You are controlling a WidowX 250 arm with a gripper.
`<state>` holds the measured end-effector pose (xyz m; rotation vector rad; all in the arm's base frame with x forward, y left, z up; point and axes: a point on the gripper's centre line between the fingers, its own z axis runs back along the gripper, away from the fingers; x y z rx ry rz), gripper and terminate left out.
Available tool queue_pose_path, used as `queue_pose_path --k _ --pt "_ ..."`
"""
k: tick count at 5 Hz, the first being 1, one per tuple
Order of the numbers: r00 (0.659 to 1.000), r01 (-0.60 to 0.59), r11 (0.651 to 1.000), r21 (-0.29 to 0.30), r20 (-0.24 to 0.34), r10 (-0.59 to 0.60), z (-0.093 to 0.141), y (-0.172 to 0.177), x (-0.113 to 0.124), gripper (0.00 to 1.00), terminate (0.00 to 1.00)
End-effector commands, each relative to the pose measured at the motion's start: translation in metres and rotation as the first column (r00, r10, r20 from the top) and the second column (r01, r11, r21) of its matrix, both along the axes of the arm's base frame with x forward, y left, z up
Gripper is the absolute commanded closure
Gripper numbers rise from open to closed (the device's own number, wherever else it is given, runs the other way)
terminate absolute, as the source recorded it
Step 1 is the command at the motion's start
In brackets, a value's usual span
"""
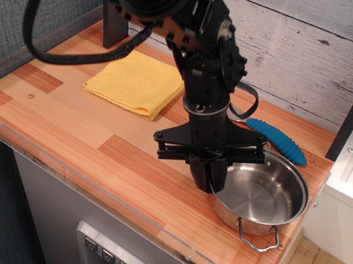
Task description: PICK UP THE VESSAL AND AND PUT NEAR YELLOW TOWEL
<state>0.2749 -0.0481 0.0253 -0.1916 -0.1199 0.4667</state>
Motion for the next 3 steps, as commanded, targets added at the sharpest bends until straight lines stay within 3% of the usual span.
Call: queue_pose_path --k 1,3 --pt "1.0 -0.006 1.0 0.011 -0.014 0.006 0.01 0.017 -0.009 0.0 0.0" --pt "1.0 -0.017 1.0 0.014 -0.025 0.018 0.025 0.02 -0.013 0.0 0.0"
